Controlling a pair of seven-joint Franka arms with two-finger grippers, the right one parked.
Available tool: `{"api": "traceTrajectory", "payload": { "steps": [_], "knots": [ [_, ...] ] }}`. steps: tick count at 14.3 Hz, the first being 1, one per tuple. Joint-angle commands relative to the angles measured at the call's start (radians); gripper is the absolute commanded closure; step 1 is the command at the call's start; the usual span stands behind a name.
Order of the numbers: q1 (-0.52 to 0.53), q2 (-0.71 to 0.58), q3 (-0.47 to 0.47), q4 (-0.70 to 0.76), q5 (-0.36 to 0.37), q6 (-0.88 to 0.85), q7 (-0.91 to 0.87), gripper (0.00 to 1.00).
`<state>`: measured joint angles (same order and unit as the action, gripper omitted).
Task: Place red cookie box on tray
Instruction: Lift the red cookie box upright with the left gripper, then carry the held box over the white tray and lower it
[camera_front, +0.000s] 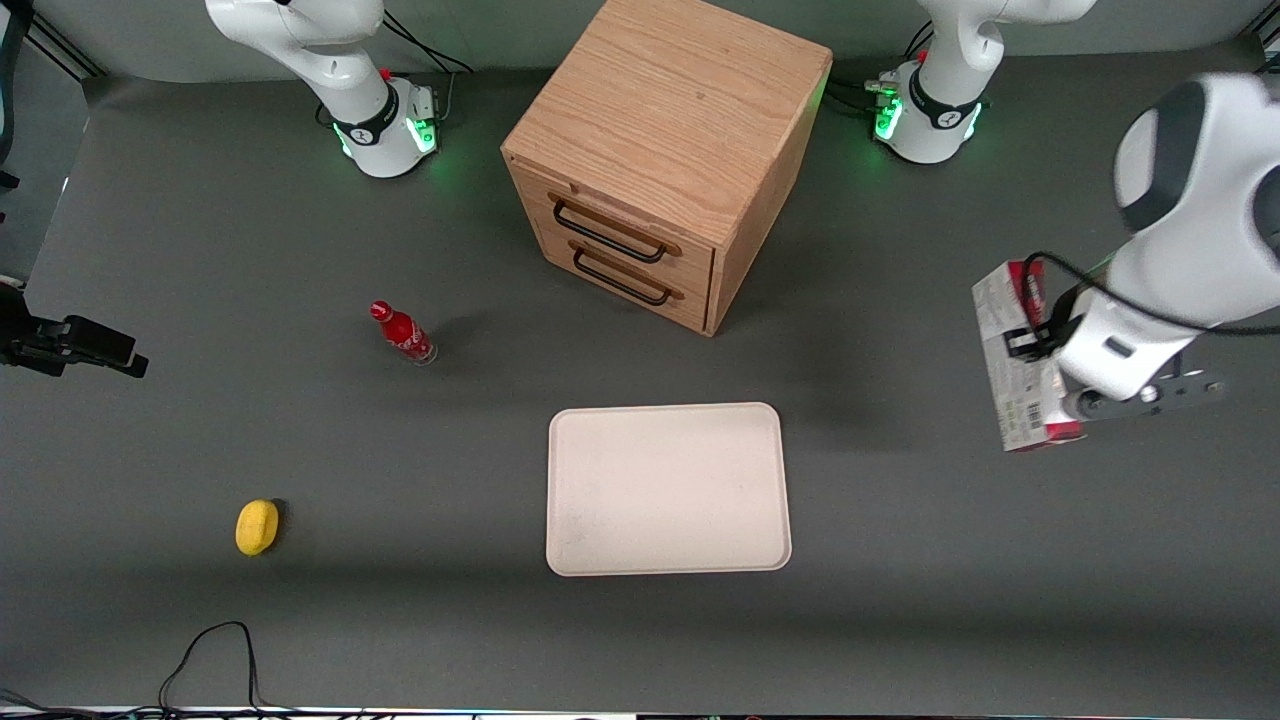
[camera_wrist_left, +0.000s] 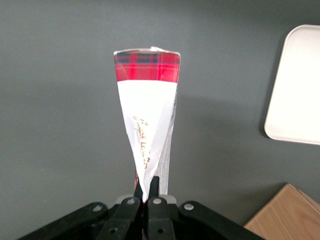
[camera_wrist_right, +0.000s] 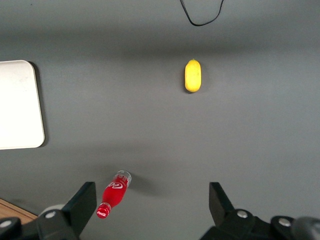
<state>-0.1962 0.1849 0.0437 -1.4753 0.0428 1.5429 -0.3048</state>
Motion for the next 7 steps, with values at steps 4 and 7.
{"api": "traceTrajectory", "payload": {
  "steps": [4, 7],
  "knots": [
    [-0.002, 0.042, -0.002, 0.228, 0.0, -0.15, -0.023, 1.0],
    [-0.018, 0.125, -0.015, 0.318, -0.03, -0.147, -0.084, 1.0]
  ]
}}
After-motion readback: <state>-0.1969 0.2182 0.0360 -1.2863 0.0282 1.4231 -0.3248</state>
